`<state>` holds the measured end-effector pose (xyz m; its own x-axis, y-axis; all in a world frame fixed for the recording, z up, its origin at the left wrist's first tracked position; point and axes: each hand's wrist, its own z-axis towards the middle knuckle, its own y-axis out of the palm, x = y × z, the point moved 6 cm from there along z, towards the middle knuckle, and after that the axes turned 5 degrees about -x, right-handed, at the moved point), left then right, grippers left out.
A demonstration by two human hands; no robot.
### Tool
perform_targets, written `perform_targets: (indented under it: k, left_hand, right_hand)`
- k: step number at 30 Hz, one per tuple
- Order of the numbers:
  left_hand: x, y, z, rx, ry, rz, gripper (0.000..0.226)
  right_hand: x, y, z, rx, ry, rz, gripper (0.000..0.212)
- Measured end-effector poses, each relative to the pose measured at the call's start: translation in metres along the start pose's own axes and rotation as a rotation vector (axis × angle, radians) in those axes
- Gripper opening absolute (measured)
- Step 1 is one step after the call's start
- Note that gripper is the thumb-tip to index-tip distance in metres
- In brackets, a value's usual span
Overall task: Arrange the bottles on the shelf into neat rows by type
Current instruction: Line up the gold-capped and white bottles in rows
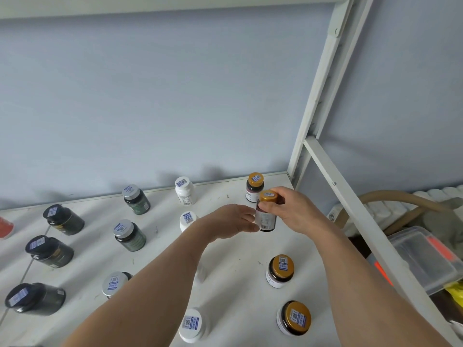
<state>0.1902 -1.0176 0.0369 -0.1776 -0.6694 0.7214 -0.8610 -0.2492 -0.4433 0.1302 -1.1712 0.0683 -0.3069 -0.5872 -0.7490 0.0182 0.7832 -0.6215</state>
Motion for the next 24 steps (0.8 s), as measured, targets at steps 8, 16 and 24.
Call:
perform_targets:
  k: [8,16,24]
  left_hand:
    - [0.008,0.000,-0.003,0.172,-0.018,0.364,0.058]
    - [0.014,-0.002,-0.001,0.226,-0.032,0.327,0.056]
    - [0.010,-0.037,0.018,0.353,-0.083,0.379,0.058]
  right_hand:
    - [0.029,0.026,-0.008,-0.085,0.047,0.079,0.044]
    - [0.037,0.026,-0.010,-0.141,0.073,0.117,0.077]
    - [0.006,-0.014,0.047,0.048,0.034,0.068,0.067]
